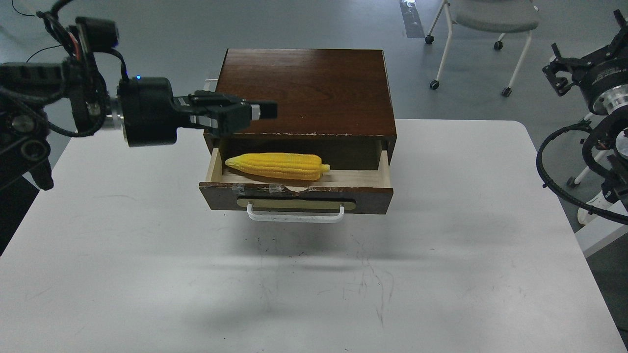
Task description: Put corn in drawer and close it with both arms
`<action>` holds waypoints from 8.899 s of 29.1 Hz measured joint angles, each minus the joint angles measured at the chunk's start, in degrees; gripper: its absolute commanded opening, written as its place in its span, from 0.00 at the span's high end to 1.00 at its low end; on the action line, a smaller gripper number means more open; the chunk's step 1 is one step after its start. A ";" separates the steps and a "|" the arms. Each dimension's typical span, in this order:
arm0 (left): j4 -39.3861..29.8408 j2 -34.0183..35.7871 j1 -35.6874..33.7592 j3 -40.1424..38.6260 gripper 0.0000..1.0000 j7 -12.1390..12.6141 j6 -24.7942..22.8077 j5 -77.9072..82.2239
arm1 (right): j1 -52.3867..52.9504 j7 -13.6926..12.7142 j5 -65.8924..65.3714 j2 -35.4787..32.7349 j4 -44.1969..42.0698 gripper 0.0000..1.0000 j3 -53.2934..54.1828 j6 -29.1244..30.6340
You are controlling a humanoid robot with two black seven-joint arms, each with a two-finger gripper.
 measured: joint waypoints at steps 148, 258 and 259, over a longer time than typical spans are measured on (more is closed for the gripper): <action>15.28 -14.57 -0.33 10.17 1.00 0.02 0.00 30.38 | 0.84 2.04 -0.52 2.29 -5.97 0.00 -1.09 -1.22; 25.27 -5.41 -2.56 -6.38 0.03 0.05 -0.01 -31.35 | 1.59 1.85 -0.87 1.41 -0.37 0.00 -4.01 -0.33; 28.46 -5.21 -2.73 -6.58 0.02 0.06 -0.01 -37.11 | 1.60 1.87 -0.88 1.04 0.47 0.00 -4.00 -0.38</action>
